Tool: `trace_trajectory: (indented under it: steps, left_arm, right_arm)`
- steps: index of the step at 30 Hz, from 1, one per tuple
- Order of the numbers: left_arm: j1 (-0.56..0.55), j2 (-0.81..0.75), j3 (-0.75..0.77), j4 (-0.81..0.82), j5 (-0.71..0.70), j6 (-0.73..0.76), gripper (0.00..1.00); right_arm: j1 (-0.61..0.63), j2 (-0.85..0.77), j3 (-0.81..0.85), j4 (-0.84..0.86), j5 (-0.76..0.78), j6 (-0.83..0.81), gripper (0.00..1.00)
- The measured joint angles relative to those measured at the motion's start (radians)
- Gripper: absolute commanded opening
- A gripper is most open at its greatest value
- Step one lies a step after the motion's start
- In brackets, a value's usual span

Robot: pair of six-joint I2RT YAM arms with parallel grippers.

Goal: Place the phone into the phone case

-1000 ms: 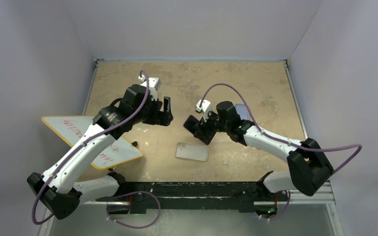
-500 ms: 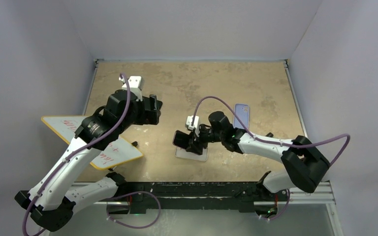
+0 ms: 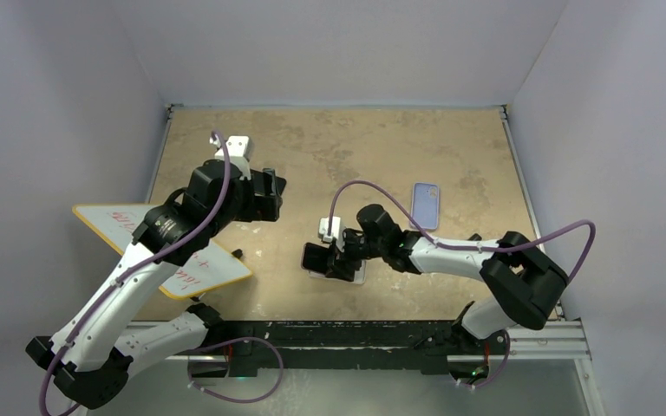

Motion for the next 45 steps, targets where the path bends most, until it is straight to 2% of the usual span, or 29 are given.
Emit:
trace_trajectory:
  steps: [11,18,22,29,34,40,45]
  left_arm:
    - [0.0,-0.006,-0.019,0.0,0.004,-0.01,0.93]
    - [0.0,-0.005,-0.019,0.0,0.004,-0.01,0.92]
    - [0.0,0.009,-0.019,0.001,0.018,-0.01,0.88]
    - [0.0,0.065,-0.034,0.018,0.077,-0.011,0.85]
    - [0.0,0.111,-0.034,0.022,0.11,-0.01,0.82]
    - [0.0,0.153,-0.034,0.022,0.163,-0.006,0.77]
    - [0.0,0.196,-0.034,0.02,0.213,0.002,0.76]
  right_arm:
    - [0.0,0.0,-0.035,0.001,0.069,-0.028,0.42]
    - [0.0,-0.001,-0.046,0.003,0.092,-0.028,0.49]
    - [0.0,-0.013,-0.069,0.01,0.103,-0.028,0.53]
    - [0.0,-0.042,-0.096,0.015,0.126,-0.02,0.68]
    - [0.001,-0.055,-0.098,0.01,0.137,-0.014,0.74]
    - [0.001,-0.087,-0.101,-0.031,0.152,-0.005,0.76]
    - [0.001,-0.098,-0.101,-0.052,0.152,0.003,0.72]
